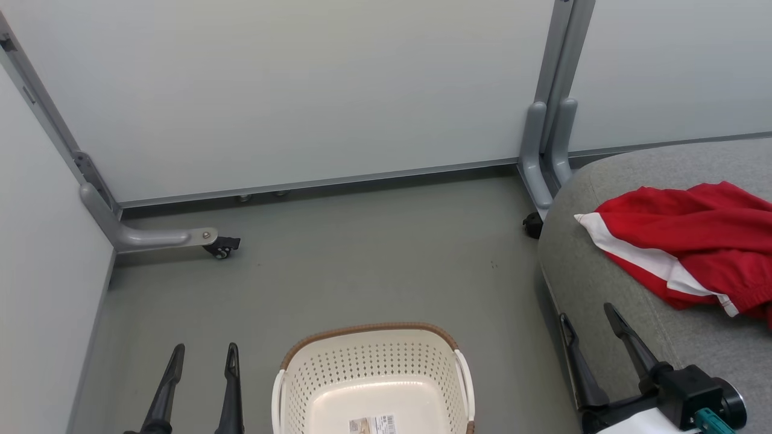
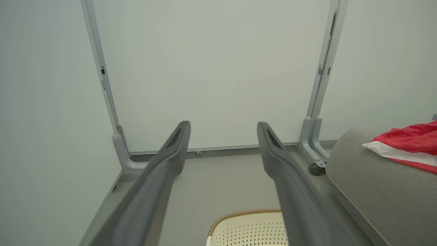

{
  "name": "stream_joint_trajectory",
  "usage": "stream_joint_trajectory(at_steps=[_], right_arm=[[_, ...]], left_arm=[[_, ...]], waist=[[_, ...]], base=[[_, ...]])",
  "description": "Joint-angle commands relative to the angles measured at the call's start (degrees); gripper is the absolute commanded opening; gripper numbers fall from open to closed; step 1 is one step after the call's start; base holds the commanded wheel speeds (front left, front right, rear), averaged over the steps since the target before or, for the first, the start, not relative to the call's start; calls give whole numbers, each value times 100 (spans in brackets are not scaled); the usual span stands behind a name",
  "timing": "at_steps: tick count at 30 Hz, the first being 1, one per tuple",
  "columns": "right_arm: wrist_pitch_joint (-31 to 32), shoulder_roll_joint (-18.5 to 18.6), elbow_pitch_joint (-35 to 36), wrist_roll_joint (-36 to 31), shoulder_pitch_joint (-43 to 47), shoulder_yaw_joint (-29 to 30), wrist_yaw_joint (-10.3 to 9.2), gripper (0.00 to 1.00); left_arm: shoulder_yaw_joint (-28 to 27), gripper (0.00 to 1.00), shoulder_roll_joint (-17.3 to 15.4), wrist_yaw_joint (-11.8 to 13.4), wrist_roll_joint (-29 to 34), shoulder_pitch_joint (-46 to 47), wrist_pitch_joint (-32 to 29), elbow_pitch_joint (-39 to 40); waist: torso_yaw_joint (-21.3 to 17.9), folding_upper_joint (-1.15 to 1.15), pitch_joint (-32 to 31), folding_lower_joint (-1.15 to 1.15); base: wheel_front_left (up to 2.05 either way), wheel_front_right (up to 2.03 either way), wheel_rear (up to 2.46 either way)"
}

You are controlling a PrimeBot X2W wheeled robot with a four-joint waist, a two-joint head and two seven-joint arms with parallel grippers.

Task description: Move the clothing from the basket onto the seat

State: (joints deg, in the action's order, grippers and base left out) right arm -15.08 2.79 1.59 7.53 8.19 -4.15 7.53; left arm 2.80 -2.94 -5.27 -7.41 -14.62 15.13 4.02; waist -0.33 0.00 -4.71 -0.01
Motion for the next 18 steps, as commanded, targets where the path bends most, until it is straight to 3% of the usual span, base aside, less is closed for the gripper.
stream_joint_trajectory(at_steps=[1,6,7,11,18], right_arm=[[-13,20,-9,-10,86,3,-8,100],[-13,20,-33,141,101,85,-7,100],[0,0,-19,124,43,79,-1,0],[9,-25,-227,157,91,58,0,0],[152,30,-318,1002,-34,83,0,0]], left_arm=[[9,100,6,25,8,16,1,22],[47,100,6,17,130,17,0,21],[63,0,1,17,109,0,0,14],[96,0,5,18,75,-9,-2,-200],[68,0,-47,23,-794,155,-143,-279]], waist=[[-4,0,-4,1],[6,0,-17,1],[4,0,-15,1],[5,0,-17,1],[6,0,12,1]], base=[[0,0,0],[0,0,0],[0,0,0],[0,0,0],[0,0,0]])
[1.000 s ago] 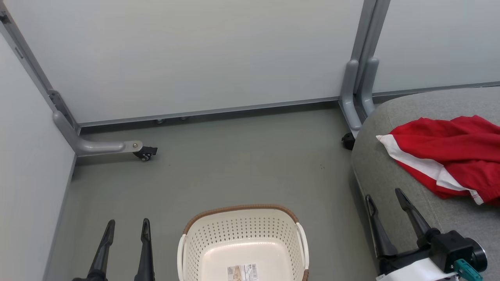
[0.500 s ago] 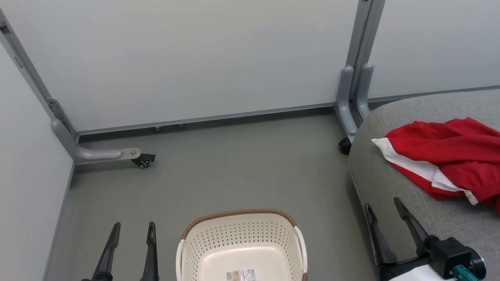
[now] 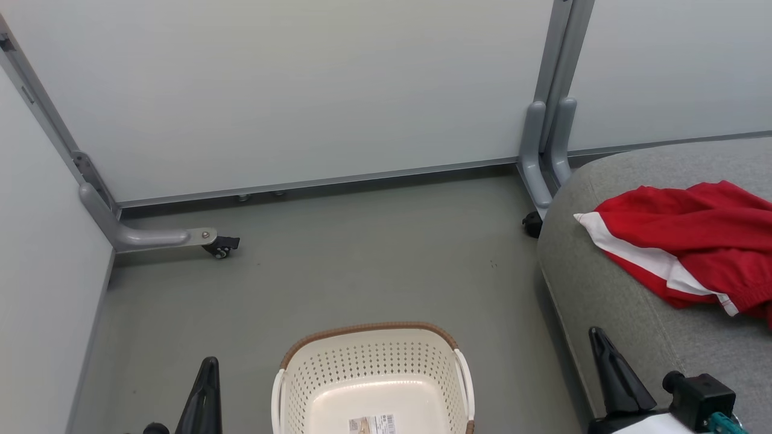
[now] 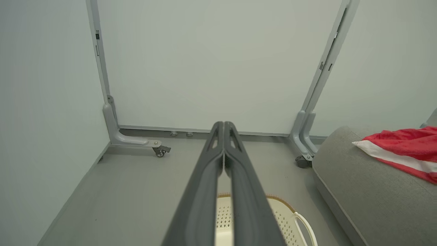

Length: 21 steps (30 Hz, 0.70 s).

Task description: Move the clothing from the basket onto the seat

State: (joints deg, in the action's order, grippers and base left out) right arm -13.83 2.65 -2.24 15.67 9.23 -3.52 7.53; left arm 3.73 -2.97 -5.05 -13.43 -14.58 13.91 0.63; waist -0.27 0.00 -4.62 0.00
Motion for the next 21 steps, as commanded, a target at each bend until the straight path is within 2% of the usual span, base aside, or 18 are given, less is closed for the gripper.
stream_joint_trajectory(at_steps=[1,21], right_arm=[[51,53,42,319,-165,25,0,0],[445,160,-272,2349,-542,133,-2,0]], left_arm=[[-31,0,-52,-5,-325,185,-45,32],[-130,0,-158,-88,-2421,717,-439,-411]], waist=[[1,0,7,0],[5,0,86,0]], base=[[0,0,0],[0,0,0]])
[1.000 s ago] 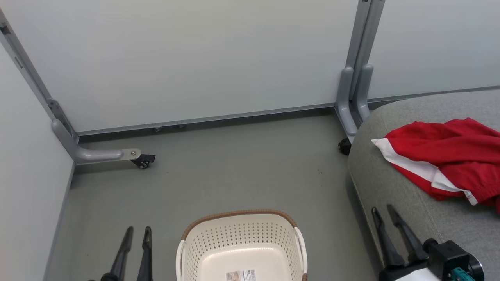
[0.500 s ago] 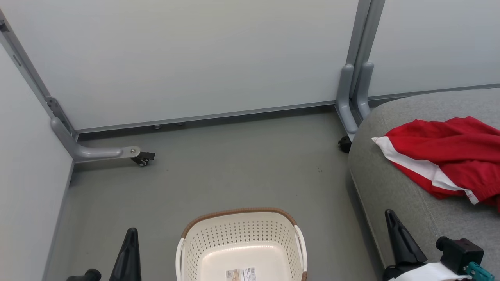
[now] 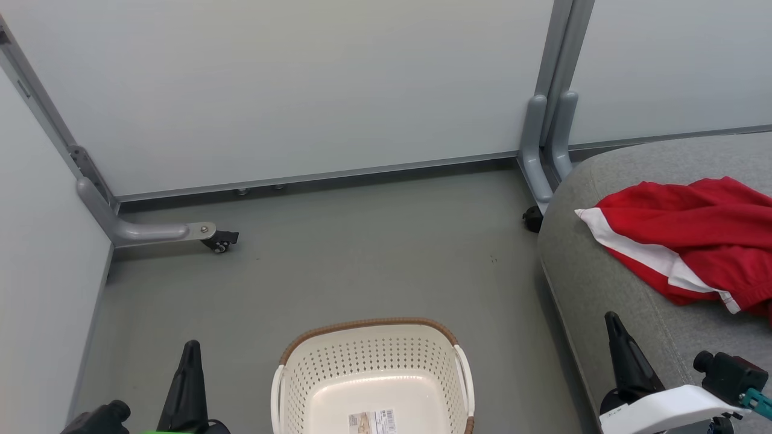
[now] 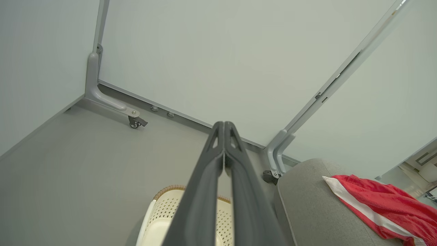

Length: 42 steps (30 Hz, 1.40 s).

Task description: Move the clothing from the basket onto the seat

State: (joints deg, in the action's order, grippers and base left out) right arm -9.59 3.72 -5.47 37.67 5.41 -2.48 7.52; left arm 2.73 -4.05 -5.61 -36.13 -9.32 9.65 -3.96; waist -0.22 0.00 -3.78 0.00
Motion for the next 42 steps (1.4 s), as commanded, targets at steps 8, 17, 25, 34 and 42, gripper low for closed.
stream_joint_trajectory(at_steps=[8,17,25,34,42], right_arm=[[169,76,-52,832,-282,81,-1,0],[332,94,-162,1534,-408,144,-1,0],[467,106,-252,2096,-510,202,-2,0],[613,115,-343,2668,-615,266,-2,0],[796,118,-456,3362,-752,353,-2,0]], left_arm=[[-79,0,-76,-53,-857,364,-158,-73],[-144,0,-96,-74,-1583,536,-319,-193],[-201,0,-108,-94,-2158,675,-450,-293],[-263,0,-115,-109,-2753,821,-598,-403],[-353,0,-115,-132,-3470,998,-776,-536]], waist=[[2,0,34,0],[4,0,71,0],[6,0,103,0],[8,0,138,0],[10,0,186,0]], base=[[0,0,0],[0,0,0],[0,0,0],[0,0,0],[0,0,0]])
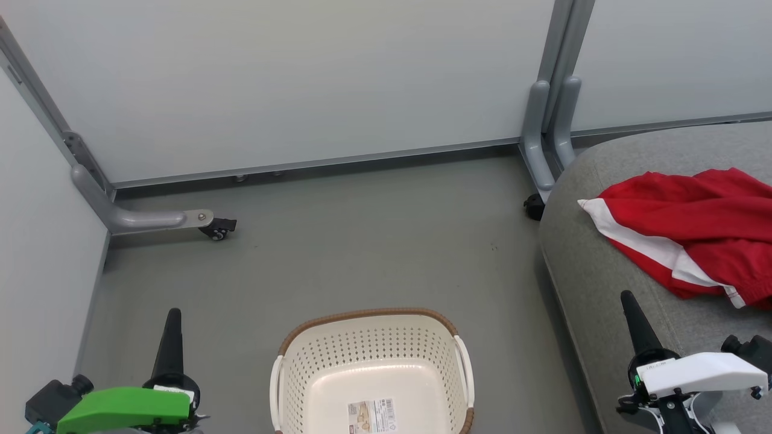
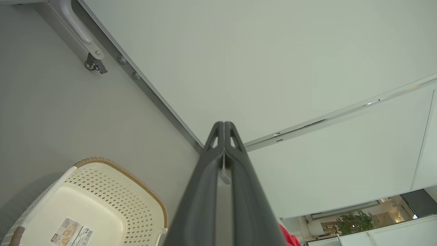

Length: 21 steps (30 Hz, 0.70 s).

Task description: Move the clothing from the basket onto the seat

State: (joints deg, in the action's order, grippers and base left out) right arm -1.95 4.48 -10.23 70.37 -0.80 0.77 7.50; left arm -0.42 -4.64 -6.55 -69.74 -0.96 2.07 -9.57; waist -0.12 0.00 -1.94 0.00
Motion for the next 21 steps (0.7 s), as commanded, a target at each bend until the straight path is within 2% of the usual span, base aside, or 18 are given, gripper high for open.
stream_joint_trajectory(at_steps=[1,21], right_arm=[[54,41,2,200,-152,41,0,0],[343,31,-170,1192,-337,182,-1,0]], left_arm=[[-52,0,-55,-42,-212,188,-46,3],[-196,0,-40,-67,-1237,444,-328,-199]], waist=[[1,0,9,0],[5,0,90,0]], base=[[0,0,0],[0,0,0]])
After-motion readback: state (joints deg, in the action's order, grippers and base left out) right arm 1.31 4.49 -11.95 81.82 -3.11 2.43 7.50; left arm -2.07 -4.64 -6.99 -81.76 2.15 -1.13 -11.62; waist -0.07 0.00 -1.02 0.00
